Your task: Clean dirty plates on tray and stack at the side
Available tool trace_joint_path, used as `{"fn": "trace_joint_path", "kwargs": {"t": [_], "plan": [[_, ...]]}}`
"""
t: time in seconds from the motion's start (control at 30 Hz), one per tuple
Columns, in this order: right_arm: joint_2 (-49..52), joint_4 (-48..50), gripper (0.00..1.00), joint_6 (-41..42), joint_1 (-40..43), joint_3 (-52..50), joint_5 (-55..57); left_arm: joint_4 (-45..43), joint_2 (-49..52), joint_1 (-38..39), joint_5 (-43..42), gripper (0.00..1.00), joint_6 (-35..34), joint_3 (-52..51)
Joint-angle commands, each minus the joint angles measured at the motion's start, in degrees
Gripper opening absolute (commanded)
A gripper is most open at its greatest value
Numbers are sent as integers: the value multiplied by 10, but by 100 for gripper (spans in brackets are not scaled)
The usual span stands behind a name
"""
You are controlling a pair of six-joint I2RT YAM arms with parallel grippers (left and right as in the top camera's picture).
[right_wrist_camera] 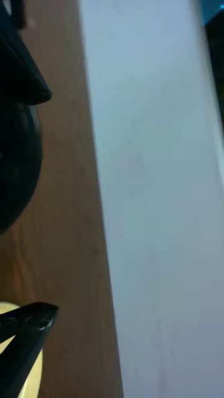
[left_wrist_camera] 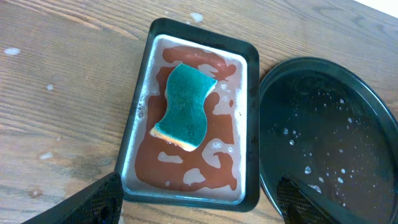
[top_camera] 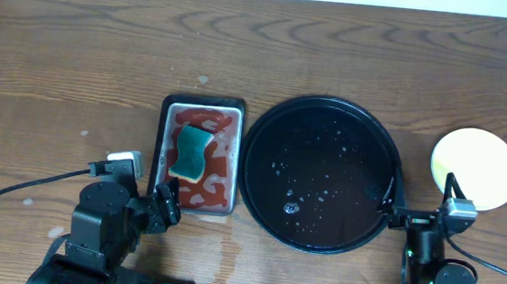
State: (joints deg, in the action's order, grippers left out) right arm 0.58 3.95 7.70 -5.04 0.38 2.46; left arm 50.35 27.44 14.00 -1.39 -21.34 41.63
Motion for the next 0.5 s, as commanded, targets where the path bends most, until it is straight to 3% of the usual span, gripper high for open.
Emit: {"fn": "trace_joint_path", "kwargs": {"t": [0.0, 0.47], "plan": [[-3, -62, 99, -61, 6, -1, -10, 0, -2, 2, -1, 80, 3, -4], [-3, -82, 99, -75, 7, -1, -19, 0, -2, 2, -1, 80, 3, -4]]}}
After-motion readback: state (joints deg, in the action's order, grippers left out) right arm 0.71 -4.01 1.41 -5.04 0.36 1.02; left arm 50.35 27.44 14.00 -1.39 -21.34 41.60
